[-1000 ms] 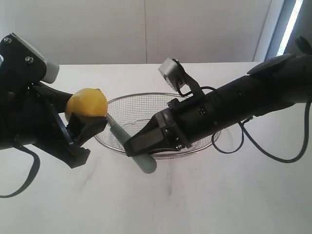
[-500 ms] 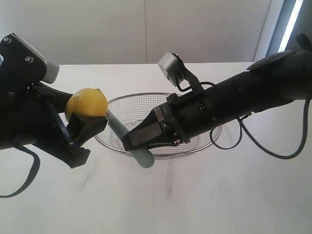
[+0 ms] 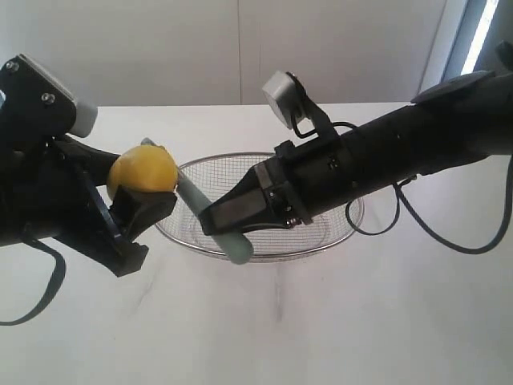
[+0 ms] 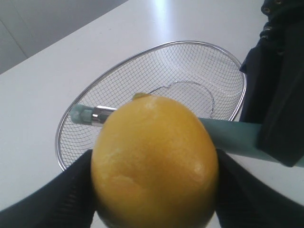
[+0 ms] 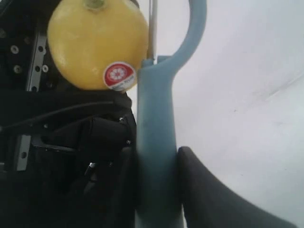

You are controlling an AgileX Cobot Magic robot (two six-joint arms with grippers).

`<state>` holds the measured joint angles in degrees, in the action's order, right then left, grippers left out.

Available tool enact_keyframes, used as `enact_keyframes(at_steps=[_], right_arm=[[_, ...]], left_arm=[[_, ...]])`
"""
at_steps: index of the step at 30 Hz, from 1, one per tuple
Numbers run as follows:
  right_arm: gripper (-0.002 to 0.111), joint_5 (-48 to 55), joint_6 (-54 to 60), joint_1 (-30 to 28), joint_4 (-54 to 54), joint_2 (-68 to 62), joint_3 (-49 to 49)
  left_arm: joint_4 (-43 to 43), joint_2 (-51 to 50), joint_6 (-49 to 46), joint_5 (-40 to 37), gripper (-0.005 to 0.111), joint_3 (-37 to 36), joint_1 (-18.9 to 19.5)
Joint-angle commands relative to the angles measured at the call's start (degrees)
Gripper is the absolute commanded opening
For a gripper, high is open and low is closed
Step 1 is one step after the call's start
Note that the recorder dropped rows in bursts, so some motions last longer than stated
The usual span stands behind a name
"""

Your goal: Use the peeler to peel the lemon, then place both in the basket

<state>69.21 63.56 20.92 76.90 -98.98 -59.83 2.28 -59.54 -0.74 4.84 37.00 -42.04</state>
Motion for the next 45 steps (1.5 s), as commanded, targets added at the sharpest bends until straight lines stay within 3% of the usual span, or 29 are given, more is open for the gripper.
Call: enact_keyframes(at_steps=[1, 30, 45], right_arm=[[0.003, 0.8, 0.6, -0.4, 0.4, 0.5, -0.4], [0.003, 0.8, 0.6, -0.4, 0.6, 4.7, -0.4], [0.003, 0.8, 0.7, -0.4, -0.2, 14.7, -0.4]], left_arm=[[-0.3, 0.2, 0.4, 0.8, 0.0, -0.2, -0.4], [-0.3, 0.2, 0.7, 0.7, 0.0, -0.2, -0.4], [-0.3, 0.2, 0.7, 0.7, 0.0, -0.2, -0.4]])
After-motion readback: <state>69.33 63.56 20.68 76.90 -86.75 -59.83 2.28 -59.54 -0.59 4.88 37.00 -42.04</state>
